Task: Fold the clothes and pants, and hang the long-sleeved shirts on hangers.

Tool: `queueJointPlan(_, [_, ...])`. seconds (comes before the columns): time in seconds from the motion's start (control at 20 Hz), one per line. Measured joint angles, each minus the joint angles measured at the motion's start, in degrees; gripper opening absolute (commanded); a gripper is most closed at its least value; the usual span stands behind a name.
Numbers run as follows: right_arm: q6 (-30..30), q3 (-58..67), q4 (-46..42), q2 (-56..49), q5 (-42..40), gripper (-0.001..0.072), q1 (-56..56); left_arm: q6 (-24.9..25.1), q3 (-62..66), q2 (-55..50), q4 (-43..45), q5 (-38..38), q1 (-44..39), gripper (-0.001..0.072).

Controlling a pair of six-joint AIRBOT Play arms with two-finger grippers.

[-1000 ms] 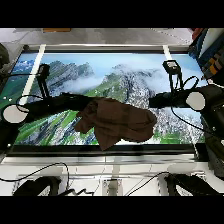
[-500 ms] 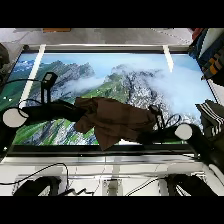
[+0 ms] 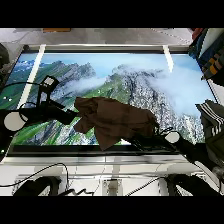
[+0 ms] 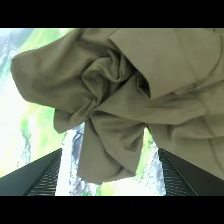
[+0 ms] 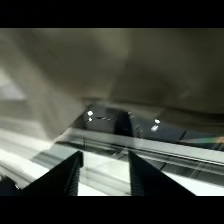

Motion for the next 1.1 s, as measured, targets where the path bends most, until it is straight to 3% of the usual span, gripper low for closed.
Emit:
queueJointPlan(0.55, [6.4, 2.73, 7.82, -11.04, -5.6, 0.0302, 0.02, 0.0, 0.0, 0.0, 0.87, 0.24, -0.02, 0.0697])
queueJointPlan(0.65, [7.67, 2.86, 7.8, -11.34, -7.74, 0.0087, 0.04, 0.0, 0.02, 0.0, 0.9, 0.26, 0.0, 0.0697])
queueJointPlan(0.7, [8.26, 2.91, 7.61, -11.52, -8.74, 0.0018, 0.04, -0.02, 0.0, 0.0, 0.9, 0.26, 0.0, 0.0697])
queueJointPlan(1.1, [7.85, 6.69, 5.53, -11.69, -11.37, 0.0015, 0.02, 0.0, 0.0, 0.0, 0.9, 0.31, 0.0, 0.0696])
